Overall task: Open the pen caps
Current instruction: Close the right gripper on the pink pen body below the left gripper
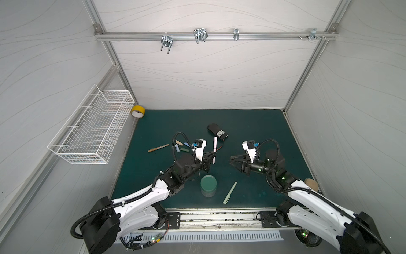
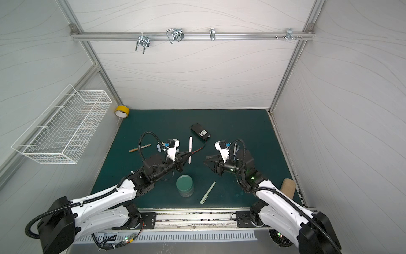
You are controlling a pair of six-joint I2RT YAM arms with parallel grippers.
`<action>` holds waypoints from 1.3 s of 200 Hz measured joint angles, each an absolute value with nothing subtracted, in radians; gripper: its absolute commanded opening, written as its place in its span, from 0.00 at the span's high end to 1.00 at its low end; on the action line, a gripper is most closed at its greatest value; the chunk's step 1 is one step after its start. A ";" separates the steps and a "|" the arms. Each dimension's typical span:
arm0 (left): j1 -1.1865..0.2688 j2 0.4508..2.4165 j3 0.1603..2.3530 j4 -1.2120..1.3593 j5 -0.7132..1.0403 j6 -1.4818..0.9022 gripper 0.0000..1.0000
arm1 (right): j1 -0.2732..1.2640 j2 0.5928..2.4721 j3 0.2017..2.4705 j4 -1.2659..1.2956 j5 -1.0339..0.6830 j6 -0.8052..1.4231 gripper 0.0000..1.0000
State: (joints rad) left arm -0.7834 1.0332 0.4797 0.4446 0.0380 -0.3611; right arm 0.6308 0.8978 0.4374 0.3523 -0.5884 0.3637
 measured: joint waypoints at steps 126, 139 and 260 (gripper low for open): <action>-0.823 1.057 0.402 0.637 0.039 -0.406 1.00 | 0.721 1.027 0.444 0.502 -0.549 0.368 0.58; -0.825 1.057 0.397 0.650 0.036 -0.416 1.00 | 0.723 1.035 0.444 0.519 -0.543 0.371 0.58; -0.871 1.075 0.395 0.710 0.021 -0.430 1.00 | 0.743 1.118 0.444 0.565 -0.561 0.385 0.63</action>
